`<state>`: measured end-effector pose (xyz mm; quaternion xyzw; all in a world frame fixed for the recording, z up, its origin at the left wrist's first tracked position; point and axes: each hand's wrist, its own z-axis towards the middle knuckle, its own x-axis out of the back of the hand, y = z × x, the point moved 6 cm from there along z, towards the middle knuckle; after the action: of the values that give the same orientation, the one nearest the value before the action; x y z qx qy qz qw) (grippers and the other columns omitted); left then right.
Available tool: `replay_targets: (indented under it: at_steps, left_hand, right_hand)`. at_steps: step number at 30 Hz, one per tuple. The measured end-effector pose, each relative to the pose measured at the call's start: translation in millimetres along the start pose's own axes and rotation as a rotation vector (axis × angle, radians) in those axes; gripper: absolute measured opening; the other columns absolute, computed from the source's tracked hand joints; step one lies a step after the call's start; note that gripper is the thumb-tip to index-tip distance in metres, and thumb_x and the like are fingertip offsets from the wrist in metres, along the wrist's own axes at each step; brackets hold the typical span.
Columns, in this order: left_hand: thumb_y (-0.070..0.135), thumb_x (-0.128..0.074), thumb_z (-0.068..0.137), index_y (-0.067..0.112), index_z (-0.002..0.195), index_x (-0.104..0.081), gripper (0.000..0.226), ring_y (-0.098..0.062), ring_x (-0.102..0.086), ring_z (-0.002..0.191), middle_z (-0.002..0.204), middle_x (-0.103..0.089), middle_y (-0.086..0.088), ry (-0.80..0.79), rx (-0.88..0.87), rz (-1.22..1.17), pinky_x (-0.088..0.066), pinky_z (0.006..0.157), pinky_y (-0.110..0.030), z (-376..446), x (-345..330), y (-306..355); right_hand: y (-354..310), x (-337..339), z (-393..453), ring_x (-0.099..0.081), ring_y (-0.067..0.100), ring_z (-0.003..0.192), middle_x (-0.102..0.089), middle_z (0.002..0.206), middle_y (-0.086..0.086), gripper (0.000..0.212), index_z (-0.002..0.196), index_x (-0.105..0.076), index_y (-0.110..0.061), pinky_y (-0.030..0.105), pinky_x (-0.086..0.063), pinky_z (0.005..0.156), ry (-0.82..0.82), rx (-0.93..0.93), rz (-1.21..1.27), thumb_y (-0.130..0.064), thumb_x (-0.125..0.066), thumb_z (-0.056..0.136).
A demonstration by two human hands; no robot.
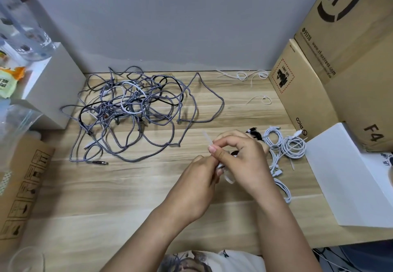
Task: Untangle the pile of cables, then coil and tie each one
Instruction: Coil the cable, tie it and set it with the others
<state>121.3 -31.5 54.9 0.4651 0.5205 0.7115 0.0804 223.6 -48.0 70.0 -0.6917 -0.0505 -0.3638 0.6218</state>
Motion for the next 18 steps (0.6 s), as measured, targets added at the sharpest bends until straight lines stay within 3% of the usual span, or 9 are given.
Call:
replay_targets:
  at_steps: [2, 5, 8, 11, 14, 18]
  left_hand:
    - [0.01, -0.04, 0.096, 0.02, 0.097, -0.055, 0.018, -0.01, -0.04, 0.076, 0.072, -0.042, 0.015, -0.013, 0.013, 0.001, -0.036, 0.069, -0.025, 0.1, -2.6, -2.0]
    - [0.008, -0.04, 0.095, 0.035, 0.074, -0.039, 0.034, -0.012, -0.039, 0.073, 0.068, -0.041, 0.014, -0.058, 0.017, 0.005, -0.036, 0.067, -0.03, -1.5, -12.6, -4.3]
    - [0.009, -0.038, 0.094, 0.03, 0.078, -0.039, 0.026, -0.015, -0.038, 0.073, 0.071, -0.043, 0.007, -0.076, 0.047, -0.013, -0.037, 0.068, -0.035, -3.0, -20.7, -13.7]
    - [0.013, -0.037, 0.093, 0.026, 0.092, -0.048, 0.017, -0.011, -0.038, 0.072, 0.073, -0.045, 0.004, -0.063, 0.058, -0.064, -0.037, 0.069, -0.035, -1.5, -20.1, -15.9]
    - [0.007, -0.042, 0.096, 0.032, 0.078, -0.042, 0.031, -0.002, -0.041, 0.066, 0.068, -0.045, 0.011, -0.015, 0.124, -0.106, -0.032, 0.063, -0.025, 1.5, -15.3, -18.8]
    - [0.006, -0.044, 0.095, 0.029, 0.081, -0.045, 0.027, 0.003, -0.046, 0.065, 0.07, -0.052, 0.008, 0.117, 0.237, -0.244, -0.036, 0.063, -0.013, 2.0, -3.6, -23.4]
  right_hand:
    - [-4.1, 0.6, -2.0, -0.06, 0.014, 0.092, -0.062, 0.08, -0.031, 0.003, 0.068, -0.062, -0.053, 0.046, -0.043, 0.088, 0.02, 0.009, 0.061, -0.051, -0.059, 0.069]
    - [-5.1, 2.0, -3.0, -0.062, 0.022, 0.073, -0.067, 0.064, -0.01, 0.019, 0.067, -0.063, -0.028, 0.023, -0.051, 0.056, 0.039, -0.029, 0.34, -0.023, -0.066, 0.084]
    - [-9.8, 5.3, -3.2, -0.058, 0.019, 0.052, -0.057, 0.048, -0.003, 0.024, 0.07, -0.057, -0.016, 0.037, -0.051, 0.057, 0.031, -0.072, 0.567, -0.003, -0.056, 0.09]
    - [-9.6, 2.4, -6.3, -0.049, 0.01, 0.042, -0.047, 0.043, -0.003, 0.018, 0.069, -0.055, -0.011, 0.027, -0.042, 0.045, 0.006, -0.08, 0.712, -0.01, -0.059, 0.086]
    - [-13.2, 1.3, -10.0, -0.039, 0.01, 0.038, -0.044, 0.046, -0.001, 0.018, 0.061, -0.059, -0.018, 0.023, -0.036, 0.038, -0.015, -0.08, 0.885, -0.021, -0.074, 0.072]
    - [-21.6, 4.2, -16.1, -0.04, 0.01, 0.04, -0.043, 0.045, -0.004, 0.014, 0.06, -0.063, -0.022, 0.021, -0.042, 0.045, -0.04, -0.008, 0.972, -0.031, -0.062, 0.07]
